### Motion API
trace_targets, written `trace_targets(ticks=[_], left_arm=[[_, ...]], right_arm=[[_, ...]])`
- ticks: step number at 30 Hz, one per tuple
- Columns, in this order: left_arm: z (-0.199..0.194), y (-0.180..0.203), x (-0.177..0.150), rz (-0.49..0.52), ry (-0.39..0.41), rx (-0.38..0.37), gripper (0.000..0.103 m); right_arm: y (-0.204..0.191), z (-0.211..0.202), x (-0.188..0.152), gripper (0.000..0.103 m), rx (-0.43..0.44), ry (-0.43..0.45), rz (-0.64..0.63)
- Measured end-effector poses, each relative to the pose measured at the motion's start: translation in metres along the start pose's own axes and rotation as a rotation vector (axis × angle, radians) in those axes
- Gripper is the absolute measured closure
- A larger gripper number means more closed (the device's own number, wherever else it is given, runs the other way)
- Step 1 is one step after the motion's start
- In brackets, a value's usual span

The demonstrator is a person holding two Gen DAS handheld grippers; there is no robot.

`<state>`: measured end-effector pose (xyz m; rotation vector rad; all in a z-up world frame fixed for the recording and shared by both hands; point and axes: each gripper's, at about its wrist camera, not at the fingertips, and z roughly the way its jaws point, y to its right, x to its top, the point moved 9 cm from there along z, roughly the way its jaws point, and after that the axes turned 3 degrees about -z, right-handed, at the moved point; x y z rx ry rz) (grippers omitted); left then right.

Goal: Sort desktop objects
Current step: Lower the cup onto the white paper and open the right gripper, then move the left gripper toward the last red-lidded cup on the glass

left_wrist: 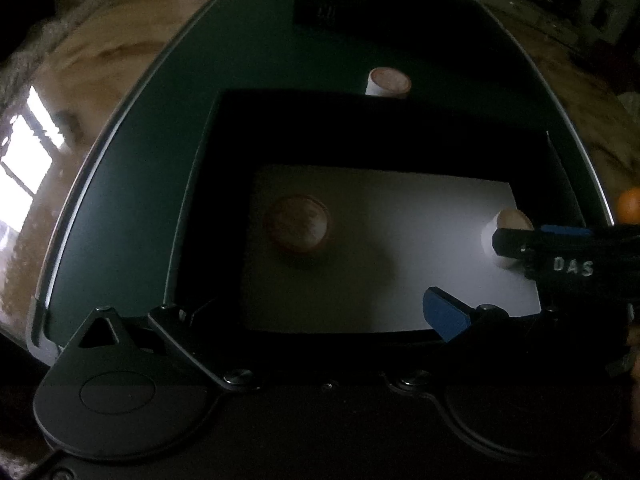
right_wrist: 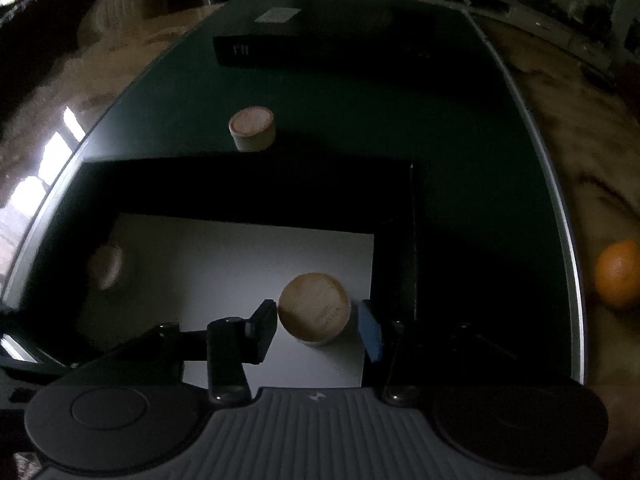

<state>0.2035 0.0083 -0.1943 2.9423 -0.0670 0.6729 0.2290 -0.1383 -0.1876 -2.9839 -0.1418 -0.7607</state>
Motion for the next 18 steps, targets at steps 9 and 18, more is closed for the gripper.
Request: trace_targets(ticks=[9,18], left_arm=[[0.000,0.002,-0.001,0.021,0.011,0.019,0.000],[0.000,0.002,0.002,0.012,0.008,0.012,0.000]], right_arm=[[0.006,-0.026,-0.002,0.050,0.019,0.057,0.053],[0.012,-0.052,-0.017,0.039,0.012,0.120,0.209]])
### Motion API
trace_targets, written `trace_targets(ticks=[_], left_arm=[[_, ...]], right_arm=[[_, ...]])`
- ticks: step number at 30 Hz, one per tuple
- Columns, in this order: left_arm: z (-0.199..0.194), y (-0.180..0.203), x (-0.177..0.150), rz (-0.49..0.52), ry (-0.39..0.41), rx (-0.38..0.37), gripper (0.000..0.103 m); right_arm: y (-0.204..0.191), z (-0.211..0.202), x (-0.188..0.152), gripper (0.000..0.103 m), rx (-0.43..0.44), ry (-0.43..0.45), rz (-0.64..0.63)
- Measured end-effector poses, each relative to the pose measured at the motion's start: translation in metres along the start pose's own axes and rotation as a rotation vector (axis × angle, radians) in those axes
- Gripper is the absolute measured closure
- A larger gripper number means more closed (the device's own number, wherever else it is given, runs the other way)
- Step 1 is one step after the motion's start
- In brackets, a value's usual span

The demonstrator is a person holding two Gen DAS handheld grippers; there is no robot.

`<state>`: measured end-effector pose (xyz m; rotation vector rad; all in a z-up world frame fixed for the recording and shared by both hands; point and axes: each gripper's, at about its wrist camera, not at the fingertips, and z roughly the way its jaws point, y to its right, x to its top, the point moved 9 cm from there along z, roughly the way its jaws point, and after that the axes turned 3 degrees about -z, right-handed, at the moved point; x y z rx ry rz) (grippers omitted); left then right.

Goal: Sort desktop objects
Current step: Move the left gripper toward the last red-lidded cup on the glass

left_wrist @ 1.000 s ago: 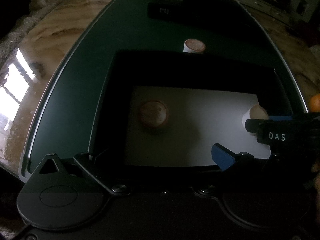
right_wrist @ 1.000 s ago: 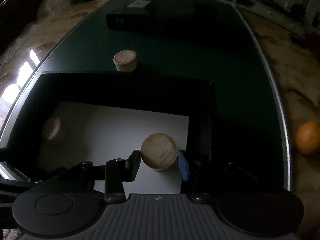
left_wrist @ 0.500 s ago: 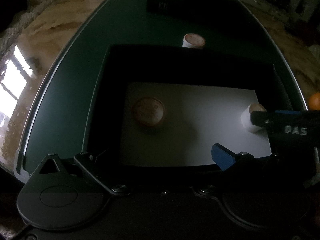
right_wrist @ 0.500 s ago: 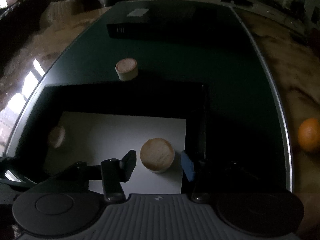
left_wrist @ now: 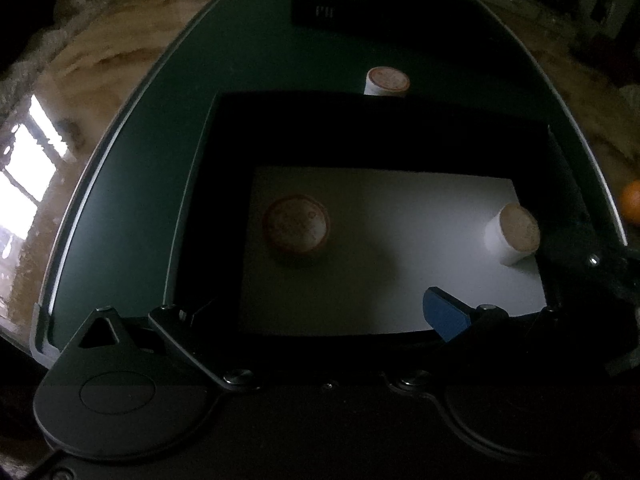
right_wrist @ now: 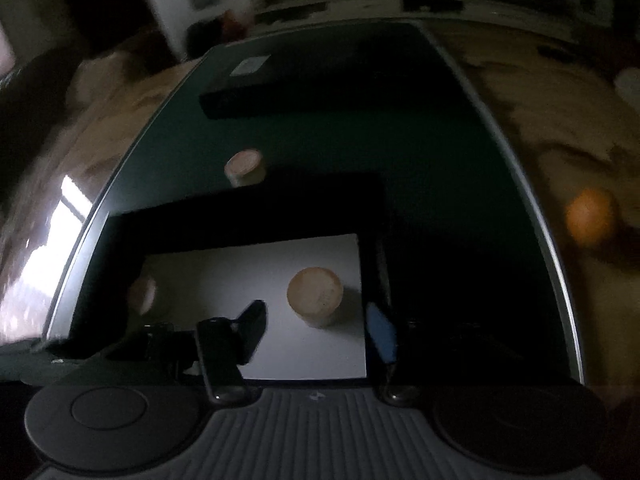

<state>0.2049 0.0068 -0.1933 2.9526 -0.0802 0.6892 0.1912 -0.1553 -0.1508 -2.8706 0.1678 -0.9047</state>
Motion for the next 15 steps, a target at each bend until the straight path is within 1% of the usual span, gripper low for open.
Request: trace_targets(ticks=[1,3,6,7,9,10,11,13,15], left_arm=[[-0.001,-0.001,0.001,-0.005,0.002,-0.004,0.000],[-0.005,-0.001,0.006,-0.008,0.014,-0.005,0.000],[-0.012,0.000,0.016,-0.002,0.041,0.002,0.000],[-0.015,0.000,0.021,-0.001,0.052,0.005,0.000],[-0.019,0.001,0.032,0.000,0.075,0.011,0.000],[-0.022,0.002,0.038,0.001,0.089,0.018,0.000],[-0.024,0.004,0.046,0.005,0.105,0.025,0.000],[-0.025,0.007,0.060,0.010,0.126,0.037,0.000],[-0.023,0.013,0.077,0.012,0.139,0.033,0.000]], right_arm=[[0.002,-0.004,-0.003,0.037,-0.012,0.017,0.035],[0.002,-0.009,-0.009,0.037,-0.009,0.019,0.073],[-0.001,-0.018,-0.016,0.037,-0.014,0.036,0.106],[-0.001,-0.021,-0.018,0.035,-0.018,0.043,0.115],[-0.001,-0.024,-0.019,0.029,-0.034,0.075,0.122],[-0.001,-0.026,-0.020,0.022,-0.041,0.091,0.125],[0.001,-0.025,-0.020,0.018,-0.047,0.107,0.124],[0.006,-0.022,-0.021,0.018,-0.057,0.105,0.143],[0.010,-0.021,-0.021,0.018,-0.060,0.103,0.161]])
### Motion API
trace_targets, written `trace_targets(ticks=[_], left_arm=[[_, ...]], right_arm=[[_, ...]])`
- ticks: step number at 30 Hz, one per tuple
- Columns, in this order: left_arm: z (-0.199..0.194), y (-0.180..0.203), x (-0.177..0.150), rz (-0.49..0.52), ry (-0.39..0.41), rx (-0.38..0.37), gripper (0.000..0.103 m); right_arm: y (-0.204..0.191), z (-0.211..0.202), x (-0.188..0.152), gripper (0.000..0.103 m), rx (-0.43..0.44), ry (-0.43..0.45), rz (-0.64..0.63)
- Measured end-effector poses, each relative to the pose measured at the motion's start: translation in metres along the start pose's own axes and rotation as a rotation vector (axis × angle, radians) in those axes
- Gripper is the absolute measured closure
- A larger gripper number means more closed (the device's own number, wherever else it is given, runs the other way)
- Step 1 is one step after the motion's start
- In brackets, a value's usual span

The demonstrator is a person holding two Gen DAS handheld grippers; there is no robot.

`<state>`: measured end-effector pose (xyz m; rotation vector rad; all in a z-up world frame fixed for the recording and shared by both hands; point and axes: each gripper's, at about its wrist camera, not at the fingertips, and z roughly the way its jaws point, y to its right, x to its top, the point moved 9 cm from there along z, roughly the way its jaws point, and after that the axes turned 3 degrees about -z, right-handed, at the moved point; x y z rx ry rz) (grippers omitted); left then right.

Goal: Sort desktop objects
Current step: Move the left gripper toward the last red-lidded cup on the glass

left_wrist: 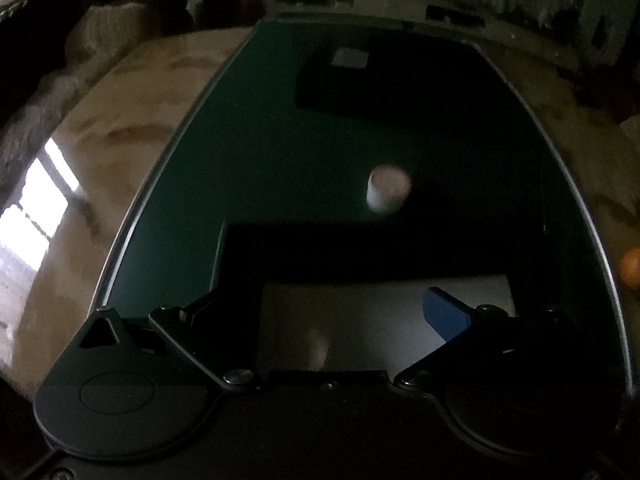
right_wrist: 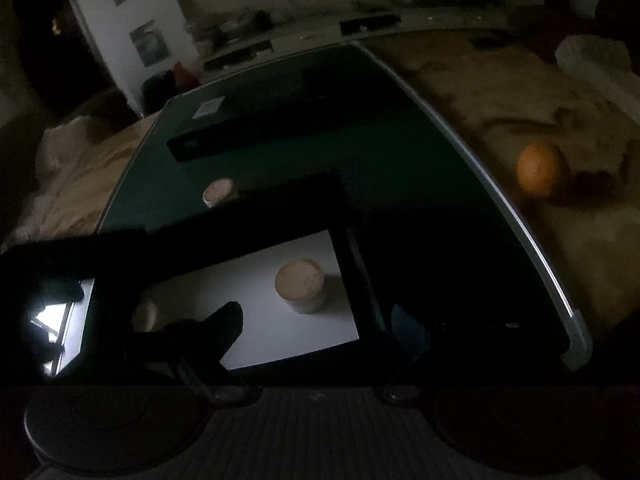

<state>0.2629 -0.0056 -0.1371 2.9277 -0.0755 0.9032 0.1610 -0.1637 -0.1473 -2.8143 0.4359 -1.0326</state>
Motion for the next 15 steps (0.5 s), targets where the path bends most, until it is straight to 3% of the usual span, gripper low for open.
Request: trace_targets(ticks=[7,15], left_arm=[[0.030,0.025,0.049,-0.007,0.021,-0.018,0.004],[0.075,0.037,0.070,-0.041,-0.026,-0.029,0.013]], right_arm=[[0.005,-0.006,0.005,0.018,-0.052,0.058,-0.023],[0.015,-0.002,0.006,0.018,-0.053,0.038,-0.009]])
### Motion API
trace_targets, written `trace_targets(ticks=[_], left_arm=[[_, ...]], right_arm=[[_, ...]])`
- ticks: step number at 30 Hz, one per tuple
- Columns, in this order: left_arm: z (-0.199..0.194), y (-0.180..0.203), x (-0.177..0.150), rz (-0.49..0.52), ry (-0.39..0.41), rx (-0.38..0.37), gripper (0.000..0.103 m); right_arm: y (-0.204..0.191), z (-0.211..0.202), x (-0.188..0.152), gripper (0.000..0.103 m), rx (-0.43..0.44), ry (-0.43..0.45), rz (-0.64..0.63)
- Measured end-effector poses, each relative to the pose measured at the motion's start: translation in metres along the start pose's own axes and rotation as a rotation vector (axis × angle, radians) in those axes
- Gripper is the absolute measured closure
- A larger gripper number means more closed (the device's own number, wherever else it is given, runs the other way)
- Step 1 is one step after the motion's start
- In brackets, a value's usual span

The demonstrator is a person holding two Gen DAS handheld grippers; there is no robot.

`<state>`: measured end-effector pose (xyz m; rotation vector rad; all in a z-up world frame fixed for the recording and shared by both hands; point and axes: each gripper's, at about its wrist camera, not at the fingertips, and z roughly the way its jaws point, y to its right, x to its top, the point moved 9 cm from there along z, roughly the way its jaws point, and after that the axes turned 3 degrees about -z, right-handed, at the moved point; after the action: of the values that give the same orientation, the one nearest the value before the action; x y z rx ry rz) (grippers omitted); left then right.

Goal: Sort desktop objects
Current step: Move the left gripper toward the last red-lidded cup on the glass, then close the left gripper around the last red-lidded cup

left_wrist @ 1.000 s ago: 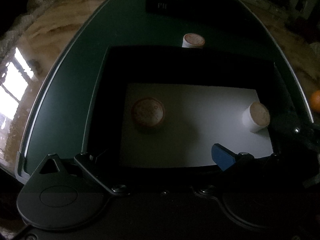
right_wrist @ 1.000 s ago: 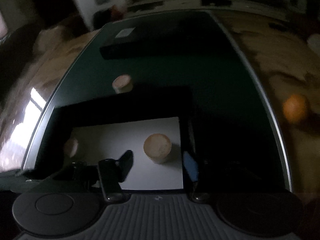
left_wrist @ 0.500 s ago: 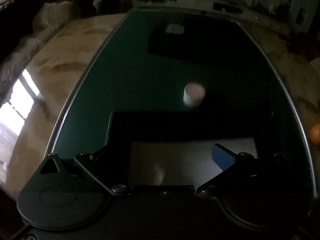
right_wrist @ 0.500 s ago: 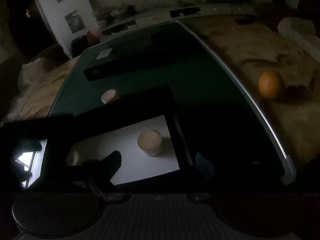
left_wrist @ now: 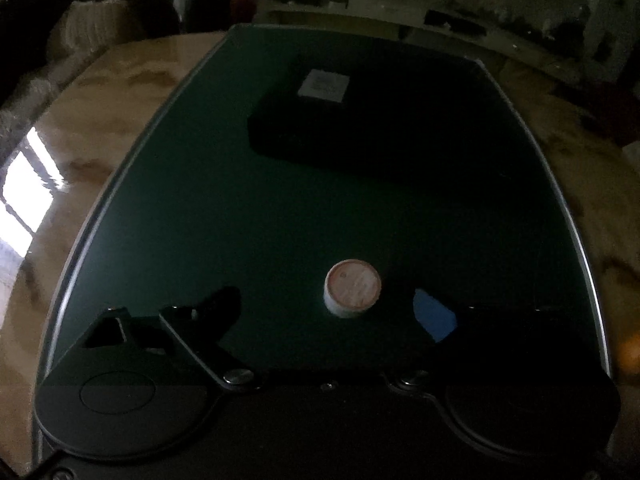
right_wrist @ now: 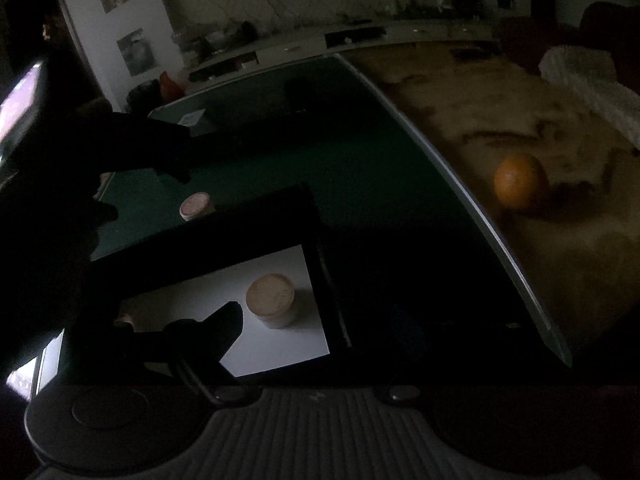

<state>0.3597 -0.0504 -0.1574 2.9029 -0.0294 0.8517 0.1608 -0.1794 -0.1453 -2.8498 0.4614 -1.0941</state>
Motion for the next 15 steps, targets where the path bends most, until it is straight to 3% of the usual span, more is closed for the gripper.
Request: trace_targets(ticks=[7,12,15], left_arm=[[0.025,0.009,0.000,-0.015,-0.031,-0.022,0.018],[0.040,0.010,-0.001,-0.004,-0.050,0.005,0.022],[0.049,0.011,-0.001,-0.005,-0.068,-0.005,0.033]], right_arm=[[0.001,-0.001,-0.001,0.018,0.009,-0.001,-0.005],[-0.001,-0.002,-0.002,0.018,0.011,-0.009,-0.016],[-0.002,-0.003,-0.002,0.018,0.014,-0.009,-0.017]])
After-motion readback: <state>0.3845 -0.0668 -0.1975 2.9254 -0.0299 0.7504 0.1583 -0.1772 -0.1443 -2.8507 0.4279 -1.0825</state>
